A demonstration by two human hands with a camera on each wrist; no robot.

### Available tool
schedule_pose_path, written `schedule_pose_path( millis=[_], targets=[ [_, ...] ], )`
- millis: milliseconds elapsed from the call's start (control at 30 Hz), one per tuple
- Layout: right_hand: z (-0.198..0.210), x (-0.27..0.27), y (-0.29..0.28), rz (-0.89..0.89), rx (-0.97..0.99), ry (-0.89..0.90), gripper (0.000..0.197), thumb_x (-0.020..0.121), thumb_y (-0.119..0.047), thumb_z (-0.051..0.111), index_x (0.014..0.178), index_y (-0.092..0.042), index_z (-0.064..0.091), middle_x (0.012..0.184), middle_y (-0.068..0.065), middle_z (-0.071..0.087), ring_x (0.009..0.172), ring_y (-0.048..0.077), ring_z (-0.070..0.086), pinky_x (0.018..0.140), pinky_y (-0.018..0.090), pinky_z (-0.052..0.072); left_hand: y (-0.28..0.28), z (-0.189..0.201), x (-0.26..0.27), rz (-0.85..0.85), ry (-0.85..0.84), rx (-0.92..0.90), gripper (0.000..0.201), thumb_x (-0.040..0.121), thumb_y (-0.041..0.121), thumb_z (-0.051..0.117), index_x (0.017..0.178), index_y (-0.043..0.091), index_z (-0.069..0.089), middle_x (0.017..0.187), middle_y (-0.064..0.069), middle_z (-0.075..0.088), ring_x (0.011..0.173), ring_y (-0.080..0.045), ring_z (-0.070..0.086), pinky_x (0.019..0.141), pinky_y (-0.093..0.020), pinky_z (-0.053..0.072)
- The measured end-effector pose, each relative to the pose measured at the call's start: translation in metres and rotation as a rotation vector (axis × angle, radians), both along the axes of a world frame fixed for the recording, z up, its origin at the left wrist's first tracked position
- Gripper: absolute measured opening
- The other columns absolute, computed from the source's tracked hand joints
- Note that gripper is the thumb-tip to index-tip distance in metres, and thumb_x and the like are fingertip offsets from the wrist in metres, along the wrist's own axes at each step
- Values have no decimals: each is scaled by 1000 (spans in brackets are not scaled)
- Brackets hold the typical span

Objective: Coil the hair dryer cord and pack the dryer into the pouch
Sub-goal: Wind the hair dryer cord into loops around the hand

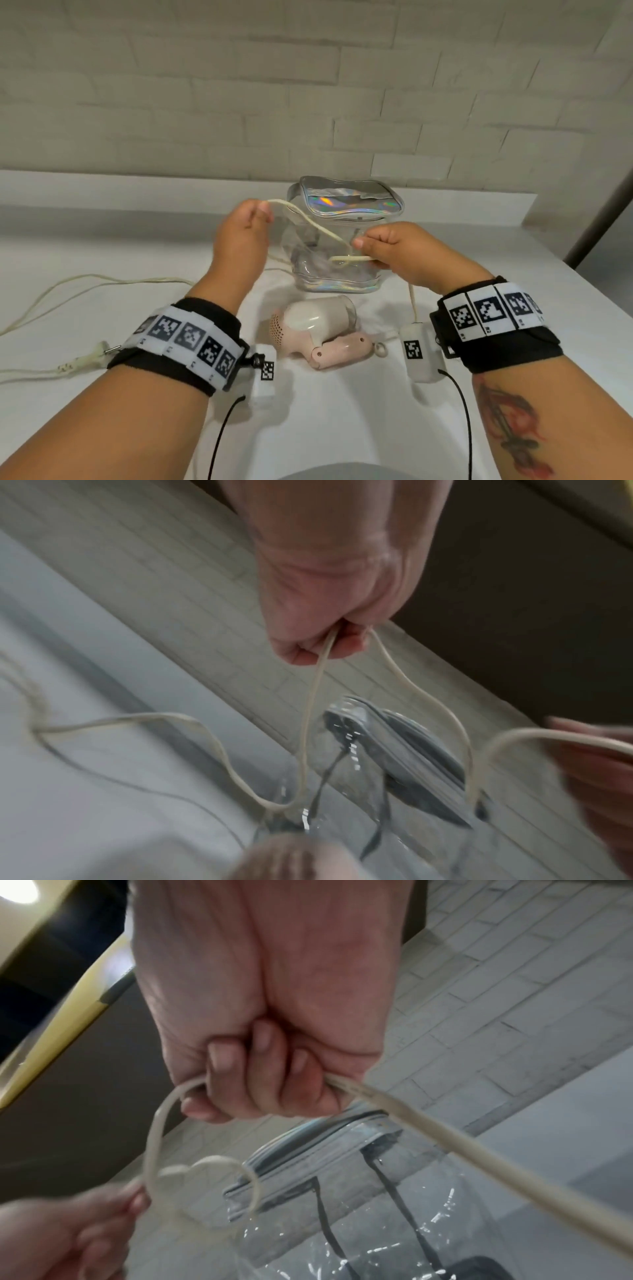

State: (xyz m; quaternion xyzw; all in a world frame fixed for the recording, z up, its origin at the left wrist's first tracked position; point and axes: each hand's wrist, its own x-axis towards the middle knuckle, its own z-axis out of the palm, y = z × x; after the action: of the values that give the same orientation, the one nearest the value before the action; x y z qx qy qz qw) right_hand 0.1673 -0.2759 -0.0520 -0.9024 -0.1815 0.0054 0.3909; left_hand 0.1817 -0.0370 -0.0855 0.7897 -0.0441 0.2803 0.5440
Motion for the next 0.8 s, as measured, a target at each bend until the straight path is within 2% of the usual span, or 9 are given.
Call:
schedule_pose_path(
  millis=[133, 200, 267, 367, 433, 500, 633, 733, 800],
  targets=[
    [5, -4, -15, -78, 183, -19, 41, 86, -38, 61, 51, -19, 53, 47, -13, 44, 46, 3, 37, 52, 17, 33, 30, -10, 9, 189, 300, -144, 33, 99, 30, 37, 71, 24, 54, 68, -1, 56, 65, -21, 53, 53, -29, 35],
    [7, -4, -17, -84, 229, -27, 36, 84, -36, 64, 55, -19, 55, 52, -9, 44, 45, 1, 34, 52, 16, 31, 30, -19, 10, 137, 442, -46, 30, 98, 26, 40, 78, 25, 62, 80, -3, 66, 74, -26, 58, 56, -29, 39],
    [6, -1, -14, -92, 259, -21, 33, 84, -35, 65, 57, -18, 56, 56, -6, 47, 46, 1, 35, 55, 20, 31, 20, -30, 11, 127, 453, 244, 23, 96, 23, 48, 108, 23, 68, 113, -11, 68, 101, -32, 61, 76, -34, 48],
    [6, 2, -4, -113, 341, 8, 32, 87, -31, 62, 61, -15, 56, 43, -14, 47, 41, 1, 34, 52, 23, 29, -7, -24, -4, 210, 58, 539, 34, 87, 16, 63, 121, 13, 62, 127, -16, 56, 118, -34, 51, 100, -36, 38],
    [10, 1, 3, -111, 401, 27, 31, 90, -29, 59, 63, -13, 55, 40, -13, 38, 41, 7, 29, 49, 25, 27, -28, -7, -26, 104, -260, 495, 11, 85, 16, 64, 94, 11, 66, 98, -11, 62, 94, -25, 55, 85, -28, 39],
    [15, -1, 8, -91, 451, 59, 30, 91, -28, 56, 65, -15, 56, 42, -10, 35, 41, 8, 27, 46, 24, 26, -45, 1, -41, -171, -346, 581, 19, 87, 24, 58, 75, 10, 65, 73, -5, 60, 72, -20, 54, 69, -32, 44],
    [23, -13, 20, 25, 502, 131, 25, 95, -22, 50, 75, -11, 60, 45, -8, 40, 41, 7, 30, 43, 21, 29, -78, -1, -57, -592, 67, 735, 26, 89, 37, 59, 104, 19, 71, 94, 3, 70, 82, -8, 60, 78, -33, 52],
    [31, -25, 28, 121, 567, 165, 20, 97, -17, 47, 85, -6, 60, 49, -3, 44, 42, 8, 30, 41, 19, 28, -93, -4, -63, -686, 301, 564, 40, 91, 36, 61, 130, 28, 58, 130, 7, 62, 107, -8, 58, 90, -21, 44],
    [38, -33, 30, 189, 611, 189, 18, 97, -14, 46, 92, -4, 60, 52, 0, 49, 40, 8, 29, 41, 19, 27, -97, -1, -66, -760, 480, 499, 38, 93, 40, 57, 130, 33, 58, 136, 11, 58, 120, -9, 54, 99, -20, 38]
  ],
)
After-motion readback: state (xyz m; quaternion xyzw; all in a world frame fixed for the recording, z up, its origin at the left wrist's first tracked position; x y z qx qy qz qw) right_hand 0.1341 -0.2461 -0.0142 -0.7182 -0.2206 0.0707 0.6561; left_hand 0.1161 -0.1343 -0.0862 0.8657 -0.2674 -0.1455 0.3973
